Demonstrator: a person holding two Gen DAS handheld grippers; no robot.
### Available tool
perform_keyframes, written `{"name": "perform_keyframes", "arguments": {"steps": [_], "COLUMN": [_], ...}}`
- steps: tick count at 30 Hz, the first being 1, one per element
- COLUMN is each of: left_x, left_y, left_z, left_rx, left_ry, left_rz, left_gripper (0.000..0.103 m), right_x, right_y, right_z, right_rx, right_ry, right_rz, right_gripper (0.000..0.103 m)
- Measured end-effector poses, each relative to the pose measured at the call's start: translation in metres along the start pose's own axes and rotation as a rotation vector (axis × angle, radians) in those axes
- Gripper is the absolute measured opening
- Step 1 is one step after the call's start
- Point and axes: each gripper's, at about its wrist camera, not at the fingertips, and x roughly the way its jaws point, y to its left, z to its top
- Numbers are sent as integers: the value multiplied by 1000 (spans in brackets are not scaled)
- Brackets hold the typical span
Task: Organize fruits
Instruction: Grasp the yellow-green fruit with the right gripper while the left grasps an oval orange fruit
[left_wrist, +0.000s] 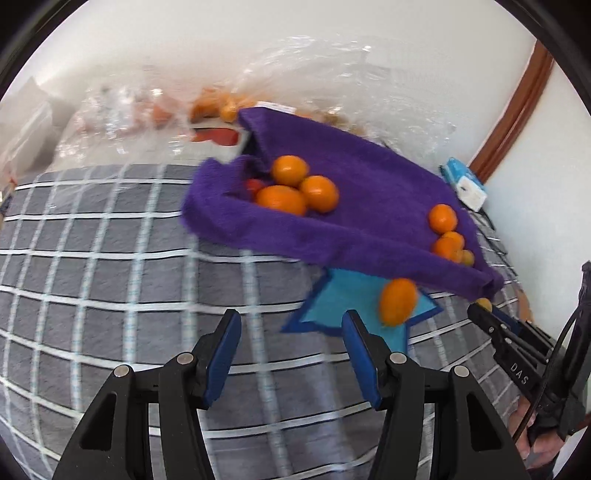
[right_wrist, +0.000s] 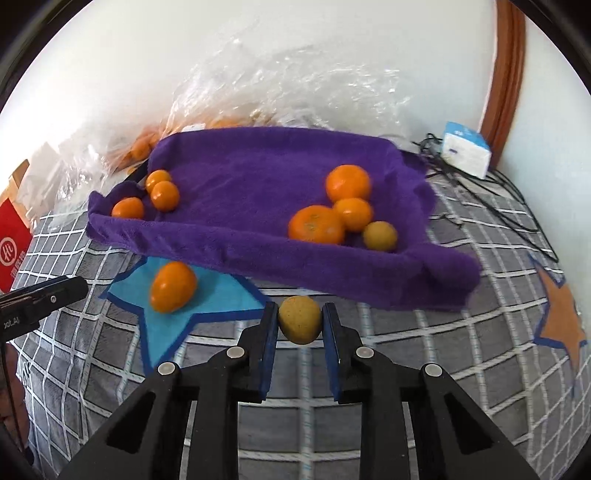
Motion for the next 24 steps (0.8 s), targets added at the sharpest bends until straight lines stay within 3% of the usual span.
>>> {"name": "perform_keyframes", "arguments": {"steps": [5, 11, 17, 20, 21, 24], "left_x": [13, 32, 49, 49, 50, 49], "left_y": [-40, -77, -87, -89, -91, -91], "left_z": [4, 0, -4, -5, -4, -4], "left_rx": [22, 94, 108, 115, 117, 107], "left_ry": [4, 34, 65, 54, 56, 59], "left_rz": [-83, -57, 8, 23, 30, 33], "left_gripper": [55, 55, 54, 44, 34, 31], "right_x": [-12, -14, -10, -9, -9, -8], "right_y": [-38, -64, -75, -75, -74, -72], "right_z": [-5, -12, -13, -14, -14, -16], "right_rx": [30, 60, 88, 96, 96, 92], "right_ry": [24, 57, 67, 66, 66, 66], "right_rz": [-47, -78, -60, -48, -47, -46], "right_gripper": [24, 24, 24, 24, 24, 24]}}
